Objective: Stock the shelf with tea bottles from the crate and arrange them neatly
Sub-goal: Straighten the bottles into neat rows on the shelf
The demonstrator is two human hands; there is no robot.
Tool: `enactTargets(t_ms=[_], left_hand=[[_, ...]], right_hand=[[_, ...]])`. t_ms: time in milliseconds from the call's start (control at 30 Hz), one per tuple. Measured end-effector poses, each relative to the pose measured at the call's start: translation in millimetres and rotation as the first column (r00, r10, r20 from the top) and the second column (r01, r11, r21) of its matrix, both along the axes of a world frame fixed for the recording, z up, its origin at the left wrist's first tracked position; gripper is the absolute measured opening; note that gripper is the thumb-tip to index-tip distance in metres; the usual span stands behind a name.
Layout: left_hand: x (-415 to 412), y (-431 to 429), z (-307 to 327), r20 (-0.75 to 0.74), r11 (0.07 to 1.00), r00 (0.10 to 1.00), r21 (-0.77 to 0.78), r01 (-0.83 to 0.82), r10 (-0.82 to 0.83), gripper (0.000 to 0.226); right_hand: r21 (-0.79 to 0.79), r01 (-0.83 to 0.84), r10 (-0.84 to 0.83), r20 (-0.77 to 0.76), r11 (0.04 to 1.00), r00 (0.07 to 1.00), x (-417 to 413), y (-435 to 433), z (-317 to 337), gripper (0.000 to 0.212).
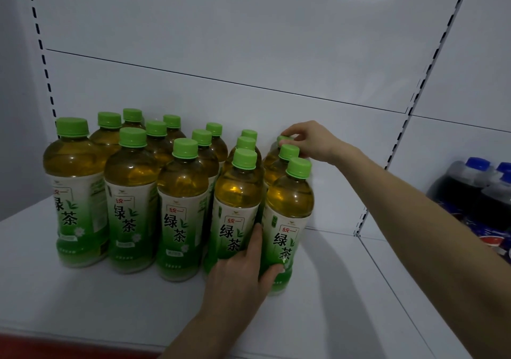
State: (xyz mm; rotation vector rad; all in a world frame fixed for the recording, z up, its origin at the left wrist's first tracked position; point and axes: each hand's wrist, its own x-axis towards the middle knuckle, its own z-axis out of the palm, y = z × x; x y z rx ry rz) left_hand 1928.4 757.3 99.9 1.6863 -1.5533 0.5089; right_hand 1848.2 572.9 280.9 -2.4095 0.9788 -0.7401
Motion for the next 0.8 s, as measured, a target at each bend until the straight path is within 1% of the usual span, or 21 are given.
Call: enactTargets(t_ms=[100, 233, 267, 333, 400, 433, 500, 567, 600, 633, 667, 700, 800], left_hand=[[0.1, 2.3, 0.9, -0.031, 0.999, 0.999, 0.053, 0.010, -0.008, 0.069], [2.9, 2.9, 1.6, -0.017, 0.998, 1.000, 0.065, 0.025, -0.024, 0.067], [3.7, 3.0, 0.3, -0.025, 0.997, 0.999, 0.075, 0.035, -0.033, 0.067], [4.2, 4.4, -1.6, -0.079, 0.991, 0.994, 0.106, 0.082, -0.074, 0.065], [1.6, 6.9, 5.4, -0.201, 0.978, 0.973, 0.149, 0.145, -0.113, 0.068], [0.6, 7.2, 6.8, -0.257, 0.975, 0.960, 0.155, 0.160, -0.116, 0.070], [-0.1, 8.4, 8.6, -0.241, 0.984, 0.966, 0.124, 0.129, -0.096, 0.071], [2.1, 7.5, 8.9, -0.226, 0.983, 0.966, 0.105, 0.149, -0.122, 0.066], [3.8, 6.3, 7.8, -0.167, 0.981, 0.974, 0.099, 0.169, -0.151, 0.061], [5.8, 4.4, 4.9, -0.119, 0.980, 0.980, 0.099, 0.170, -0.158, 0.057], [8.3, 2.0, 2.0, -0.099, 0.985, 0.983, 0.060, 0.163, -0.157, 0.056], [9.3, 0.5, 1.3, -0.087, 0.987, 0.983, 0.027, 0.161, -0.159, 0.056], [10.0, -2.0, 1.5, -0.064, 0.985, 0.983, -0.007, 0.174, -0.174, 0.056]], right_hand=[[-0.017, 0.023, -0.023, -0.010, 1.000, 1.000, 2.1, 1.6, -0.3, 0.035], [-0.017, 0.073, -0.074, -0.057, 0.997, 0.996, -10.3, 8.4, -2.4, 0.048], [-0.032, 0.090, -0.091, -0.031, 0.995, 0.995, -18.1, 13.7, -3.1, 0.047], [-0.015, 0.094, -0.091, 0.113, 0.995, 0.989, -37.3, 32.3, -6.2, 0.032], [0.057, 0.048, -0.060, 0.239, 0.997, 0.969, -57.7, 57.9, -15.1, 0.019], [0.085, 0.019, -0.041, 0.257, 0.996, 0.965, -66.8, 71.7, -22.4, 0.019], [0.123, -0.018, -0.010, 0.219, 0.992, 0.976, -79.3, 97.6, -41.6, 0.035], [0.133, -0.008, -0.012, 0.150, 0.991, 0.989, -80.9, 114.7, -60.1, 0.054], [0.132, -0.001, -0.017, 0.135, 0.991, 0.991, -79.1, 118.3, -68.2, 0.057], [0.130, 0.003, -0.022, 0.140, 0.991, 0.990, -76.6, 119.4, -75.0, 0.056], [0.133, 0.005, -0.026, 0.160, 0.991, 0.987, -74.1, 119.3, -80.0, 0.054], [0.138, 0.004, -0.030, 0.184, 0.990, 0.982, -71.9, 119.0, -82.9, 0.052], [0.151, -0.025, -0.011, 0.229, 0.988, 0.973, -68.7, 116.4, -86.6, 0.048]])
